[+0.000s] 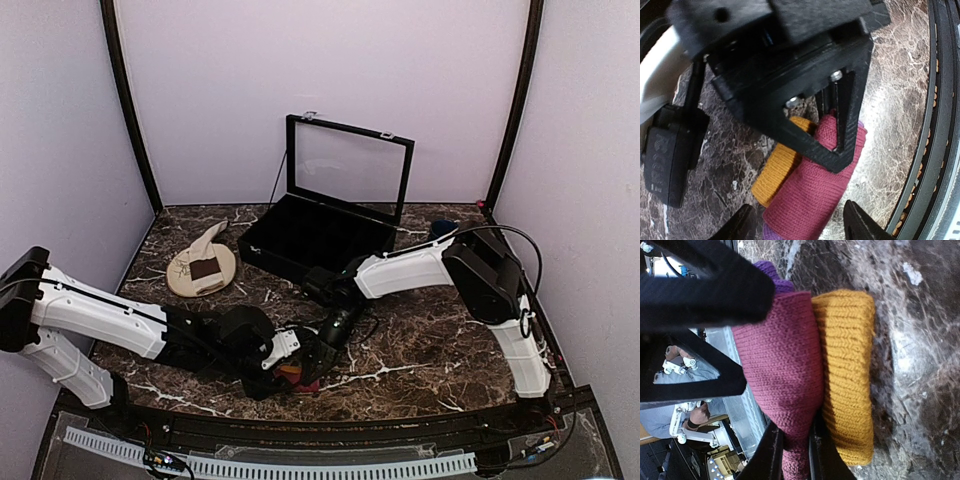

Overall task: Roll the socks
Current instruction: Roll the sock at the center of the board.

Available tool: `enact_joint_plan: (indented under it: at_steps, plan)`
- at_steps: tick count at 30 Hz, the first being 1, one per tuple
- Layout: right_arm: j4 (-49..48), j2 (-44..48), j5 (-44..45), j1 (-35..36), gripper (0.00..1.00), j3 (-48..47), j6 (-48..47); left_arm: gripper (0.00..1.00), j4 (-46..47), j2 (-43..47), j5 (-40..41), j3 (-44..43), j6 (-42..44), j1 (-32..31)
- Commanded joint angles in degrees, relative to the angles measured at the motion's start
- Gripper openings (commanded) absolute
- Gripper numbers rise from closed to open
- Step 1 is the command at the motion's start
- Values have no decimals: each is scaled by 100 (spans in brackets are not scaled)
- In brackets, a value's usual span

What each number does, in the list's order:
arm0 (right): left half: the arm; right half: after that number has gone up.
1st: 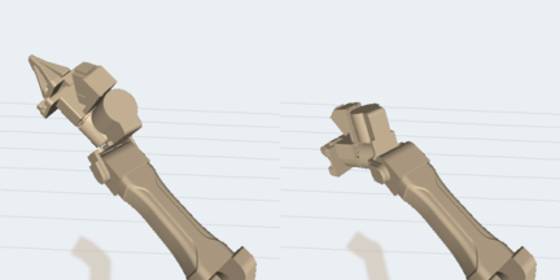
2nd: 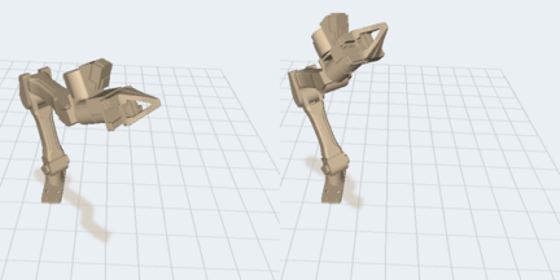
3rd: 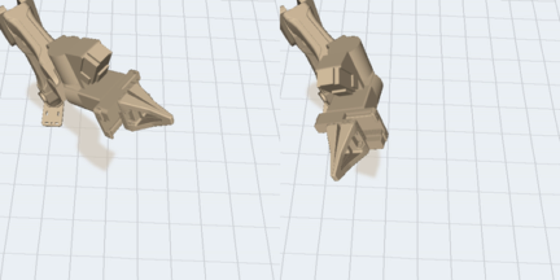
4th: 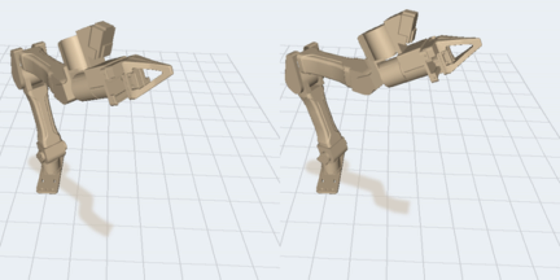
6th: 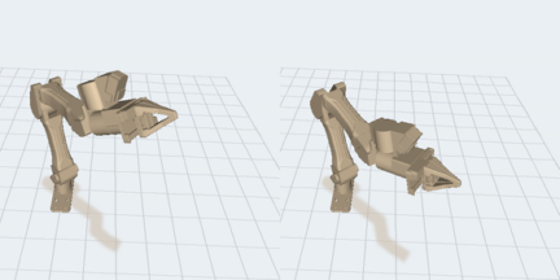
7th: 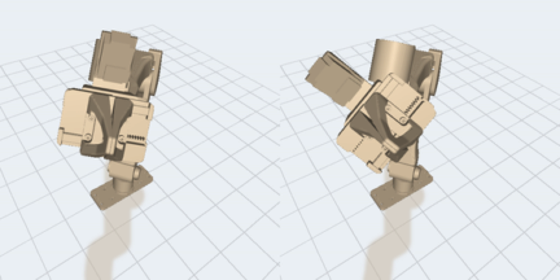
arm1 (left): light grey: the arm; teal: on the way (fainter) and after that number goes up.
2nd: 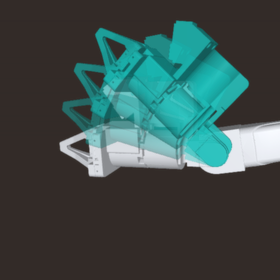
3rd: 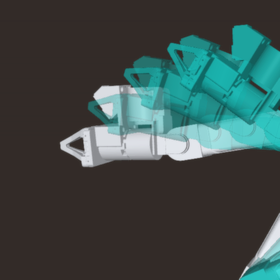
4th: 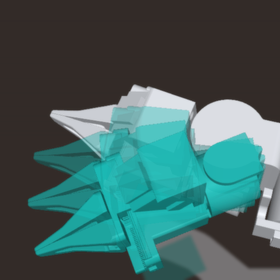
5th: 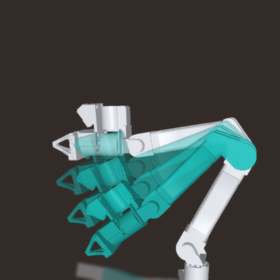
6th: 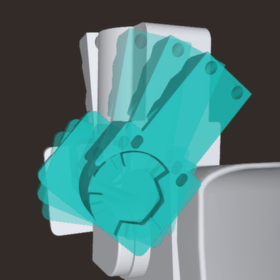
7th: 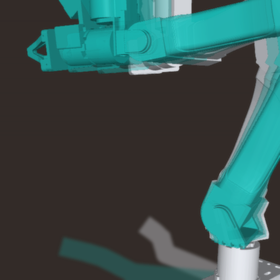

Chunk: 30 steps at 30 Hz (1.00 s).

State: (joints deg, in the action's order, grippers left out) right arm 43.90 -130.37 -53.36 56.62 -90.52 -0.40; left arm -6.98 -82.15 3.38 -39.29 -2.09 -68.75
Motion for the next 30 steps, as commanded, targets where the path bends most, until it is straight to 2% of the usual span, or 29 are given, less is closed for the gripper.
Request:
enact_joint_plan:
  at_steps: [1,10,16,25,27,30]
  plan:
    - [391,-252,293,-94,0,-50,-148,60,-122,-170,-225,-225,314,-16]
    - [434,-301,213,-142,0,-77,-213,47,-221,-436,-367,-341,447,-16]
    - [462,-348,190,-151,0,-114,-231,32,-283,-523,-412,-373,428,-16]
    - [420,-357,236,-201,0,-118,-186,0,-393,-684,-515,-448,263,-11]
    - [338,-305,264,-233,1,-43,-135,0,-385,-718,-487,-442,172,-18]
    - [187,-198,317,-297,9,119,-58,0,-313,-756,-462,-414,-39,-16]
